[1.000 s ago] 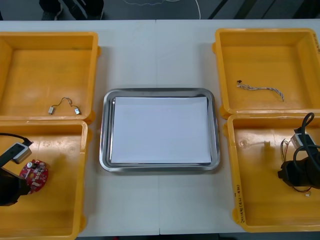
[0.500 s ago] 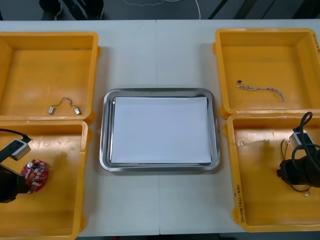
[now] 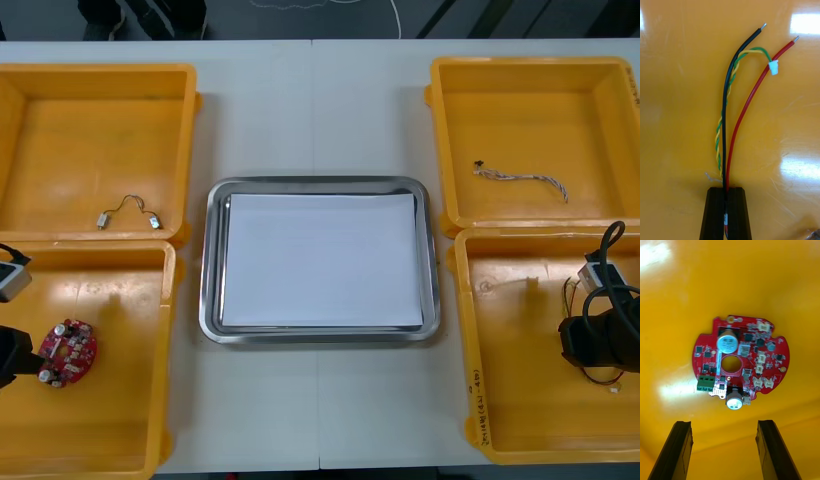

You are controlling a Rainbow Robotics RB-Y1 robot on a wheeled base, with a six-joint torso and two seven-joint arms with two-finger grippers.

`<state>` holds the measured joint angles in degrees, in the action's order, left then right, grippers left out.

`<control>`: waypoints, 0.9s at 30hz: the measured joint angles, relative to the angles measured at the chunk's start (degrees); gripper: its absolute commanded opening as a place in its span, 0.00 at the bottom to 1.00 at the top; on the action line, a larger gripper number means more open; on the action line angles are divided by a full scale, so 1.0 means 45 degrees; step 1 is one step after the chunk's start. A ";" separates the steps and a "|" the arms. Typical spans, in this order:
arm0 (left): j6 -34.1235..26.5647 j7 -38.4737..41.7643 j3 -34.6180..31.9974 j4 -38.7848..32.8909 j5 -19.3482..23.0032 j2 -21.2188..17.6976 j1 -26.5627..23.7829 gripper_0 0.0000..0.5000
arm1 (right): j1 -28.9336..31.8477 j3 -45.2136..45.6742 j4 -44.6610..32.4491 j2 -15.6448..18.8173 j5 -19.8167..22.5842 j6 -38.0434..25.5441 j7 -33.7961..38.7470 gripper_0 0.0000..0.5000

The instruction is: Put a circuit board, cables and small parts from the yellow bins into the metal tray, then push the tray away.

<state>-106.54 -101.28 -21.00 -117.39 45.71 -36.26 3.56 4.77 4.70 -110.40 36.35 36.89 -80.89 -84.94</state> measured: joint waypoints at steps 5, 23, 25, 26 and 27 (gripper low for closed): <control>-0.0107 0.4193 -0.0108 0.0000 -0.0003 -0.0014 -0.0114 1.00 | -0.0010 0.0000 0.0006 0.0000 0.0036 -0.0004 0.0000 0.00; 0.0610 1.0104 -0.0176 0.1172 -0.0448 -0.0015 -0.0600 1.00 | -0.1329 0.0646 -0.0263 -0.0002 0.0587 -0.3129 0.0000 0.00; 0.0880 1.0882 -0.0171 0.1436 -0.0519 -0.0015 -0.0603 1.00 | -0.1486 0.0804 -0.0453 -0.0003 0.0678 -0.3666 0.0000 0.00; 0.0980 1.1114 -0.0167 0.1538 -0.0549 -0.0015 -0.0603 1.00 | -0.1570 0.0880 -0.0551 -0.0003 0.0723 -0.3896 0.0000 0.00; 0.1038 1.1171 -0.0161 0.1599 -0.0583 -0.0015 -0.0603 1.00 | -0.1657 0.0952 -0.0658 -0.0003 0.0768 -0.4116 0.0001 0.00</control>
<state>-101.87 -51.01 -21.73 -110.20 43.08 -36.33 0.85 -2.69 8.98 -113.36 36.34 40.34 -99.41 -84.93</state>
